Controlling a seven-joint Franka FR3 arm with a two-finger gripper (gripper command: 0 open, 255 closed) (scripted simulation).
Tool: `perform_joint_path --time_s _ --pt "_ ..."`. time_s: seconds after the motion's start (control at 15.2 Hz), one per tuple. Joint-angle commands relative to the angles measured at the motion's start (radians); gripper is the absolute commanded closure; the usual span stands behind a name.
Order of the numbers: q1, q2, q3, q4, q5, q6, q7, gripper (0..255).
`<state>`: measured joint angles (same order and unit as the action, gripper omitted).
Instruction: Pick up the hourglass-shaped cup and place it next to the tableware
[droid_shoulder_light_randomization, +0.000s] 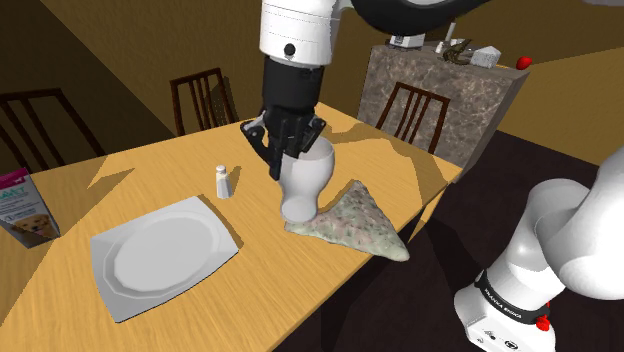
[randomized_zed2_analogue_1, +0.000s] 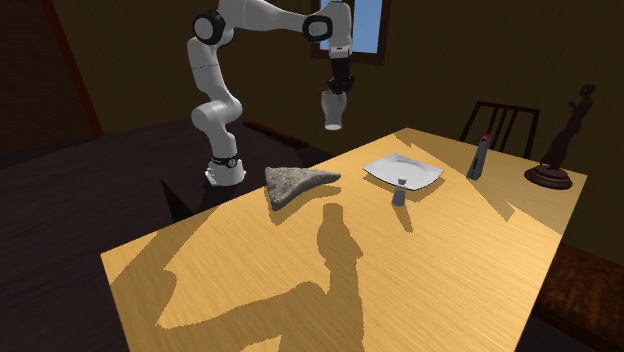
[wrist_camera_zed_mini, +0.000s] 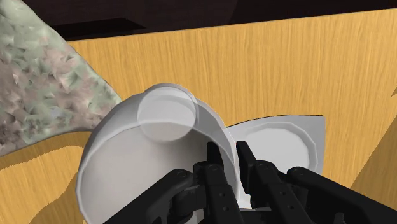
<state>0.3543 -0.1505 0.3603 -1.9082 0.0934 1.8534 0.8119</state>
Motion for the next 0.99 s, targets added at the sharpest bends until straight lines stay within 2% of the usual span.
perform_joint_path --time_s 0.0,0.92 --pt "0.002 -0.002 0.003 -0.028 0.001 0.027 0.002 255" --pt "0.006 0.024 0.012 -0.191 -0.001 0.215 0.001 255"
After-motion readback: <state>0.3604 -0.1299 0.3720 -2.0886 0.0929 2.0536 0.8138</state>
